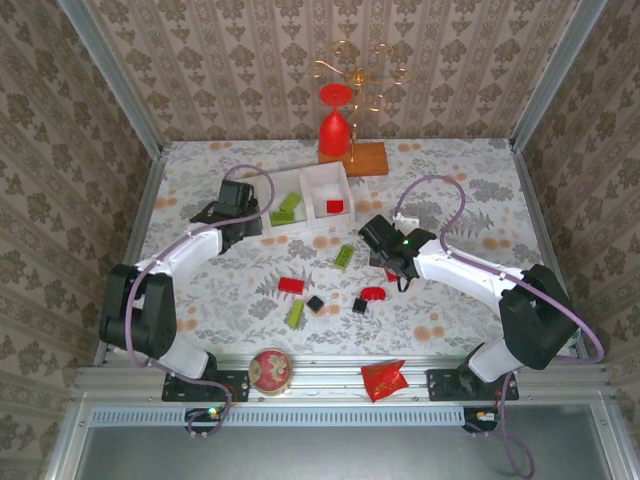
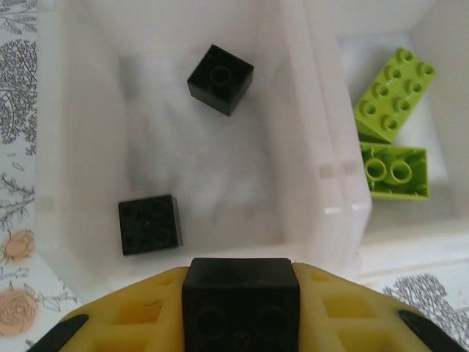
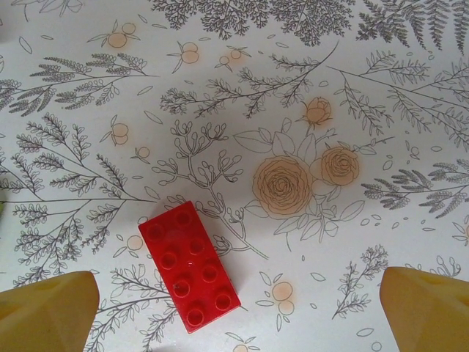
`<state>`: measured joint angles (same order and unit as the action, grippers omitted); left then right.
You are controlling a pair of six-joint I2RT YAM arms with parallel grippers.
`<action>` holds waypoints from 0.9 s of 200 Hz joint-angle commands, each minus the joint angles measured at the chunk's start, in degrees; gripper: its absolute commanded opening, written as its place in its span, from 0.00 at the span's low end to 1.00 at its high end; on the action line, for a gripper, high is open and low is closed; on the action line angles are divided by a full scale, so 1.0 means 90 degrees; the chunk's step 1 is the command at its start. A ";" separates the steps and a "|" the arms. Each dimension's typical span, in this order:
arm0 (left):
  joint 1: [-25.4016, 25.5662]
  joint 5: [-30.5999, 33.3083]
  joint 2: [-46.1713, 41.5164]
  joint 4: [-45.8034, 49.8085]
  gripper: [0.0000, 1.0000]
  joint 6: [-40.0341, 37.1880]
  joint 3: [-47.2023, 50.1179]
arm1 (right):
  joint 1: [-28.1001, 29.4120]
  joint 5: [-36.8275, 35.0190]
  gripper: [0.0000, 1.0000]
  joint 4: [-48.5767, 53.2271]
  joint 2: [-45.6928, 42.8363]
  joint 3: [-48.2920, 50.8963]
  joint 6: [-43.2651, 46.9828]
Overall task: Sort the legos into containers by color
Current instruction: Place the lego in the container.
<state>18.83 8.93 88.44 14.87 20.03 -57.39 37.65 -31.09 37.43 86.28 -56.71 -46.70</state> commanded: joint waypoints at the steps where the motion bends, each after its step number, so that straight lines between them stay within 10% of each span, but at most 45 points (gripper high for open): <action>1: -0.0145 -0.0077 0.0240 -0.0252 0.21 -0.0233 -0.0373 | 0.0000 -0.0018 1.00 -0.0077 -0.0182 0.0108 -0.0050; 114: -0.0544 -0.0251 0.1335 -0.0451 0.33 -0.0269 -0.1060 | -0.0218 0.1015 0.99 -0.0092 0.0369 -0.0162 0.0741; 180: -0.0612 -0.0318 0.1252 -0.0482 0.56 -0.0178 -0.0967 | -0.0391 0.1319 0.94 -0.0250 0.0581 -0.0158 0.0994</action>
<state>13.76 6.79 100.18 10.63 18.35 -65.25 34.94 -20.97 35.90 90.65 -56.95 -39.24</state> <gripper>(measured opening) 0.542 0.950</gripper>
